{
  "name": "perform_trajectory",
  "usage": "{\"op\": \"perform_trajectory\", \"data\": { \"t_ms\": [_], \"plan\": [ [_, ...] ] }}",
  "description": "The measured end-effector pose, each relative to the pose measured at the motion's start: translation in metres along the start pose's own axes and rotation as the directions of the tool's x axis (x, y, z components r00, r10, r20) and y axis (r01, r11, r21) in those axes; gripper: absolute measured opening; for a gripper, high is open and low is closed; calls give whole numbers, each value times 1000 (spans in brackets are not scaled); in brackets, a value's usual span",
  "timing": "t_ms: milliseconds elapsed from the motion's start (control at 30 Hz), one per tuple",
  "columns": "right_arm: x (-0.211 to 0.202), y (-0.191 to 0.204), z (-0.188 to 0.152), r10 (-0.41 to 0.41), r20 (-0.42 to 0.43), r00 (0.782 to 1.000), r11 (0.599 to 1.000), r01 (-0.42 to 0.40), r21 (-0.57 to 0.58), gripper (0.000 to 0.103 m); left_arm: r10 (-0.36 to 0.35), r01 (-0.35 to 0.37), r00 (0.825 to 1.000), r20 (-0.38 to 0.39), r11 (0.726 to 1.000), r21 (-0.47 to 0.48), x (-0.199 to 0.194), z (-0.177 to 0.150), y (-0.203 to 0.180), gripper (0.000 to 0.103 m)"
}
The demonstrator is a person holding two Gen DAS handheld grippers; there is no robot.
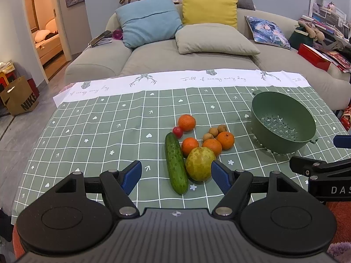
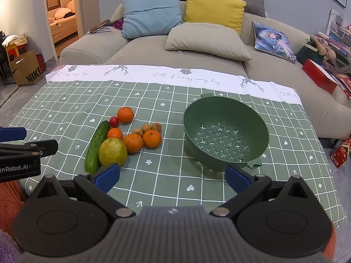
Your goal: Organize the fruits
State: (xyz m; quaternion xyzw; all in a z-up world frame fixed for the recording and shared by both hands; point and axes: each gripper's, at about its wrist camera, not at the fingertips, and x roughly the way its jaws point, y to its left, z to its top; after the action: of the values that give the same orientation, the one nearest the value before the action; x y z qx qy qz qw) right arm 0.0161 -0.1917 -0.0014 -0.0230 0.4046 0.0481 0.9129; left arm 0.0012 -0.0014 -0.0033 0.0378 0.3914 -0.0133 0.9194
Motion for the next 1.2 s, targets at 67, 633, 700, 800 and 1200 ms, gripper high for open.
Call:
{"op": "perform_trajectory", "data": {
  "t_ms": [67,633,700,800,1200],
  "plan": [
    [0,-1,0,0,-2,1000,1000,0,3,98,1,-1,1000,0,1000,0,0,0,0,84],
    [4,-1,-2,9,-17,1000,1000,-9,11,98,8,-8,1000,-9,1000,-3,0,-1,2,85],
    [5,-1,-2,10,-20,1000,1000,-10,11,98,9,-9,1000,-10,1000,-2,0,-2,2,85],
    [5,-1,-2,10,-24,1000,1000,-9,13,98,9,-9,1000,-10,1000,-2,0,-2,2,85],
    [6,-1,-1,10,-35,999,1000,-9,19,98,9,-9,1000,-11,1000,1,1,-2,2,85]
  ]
}}
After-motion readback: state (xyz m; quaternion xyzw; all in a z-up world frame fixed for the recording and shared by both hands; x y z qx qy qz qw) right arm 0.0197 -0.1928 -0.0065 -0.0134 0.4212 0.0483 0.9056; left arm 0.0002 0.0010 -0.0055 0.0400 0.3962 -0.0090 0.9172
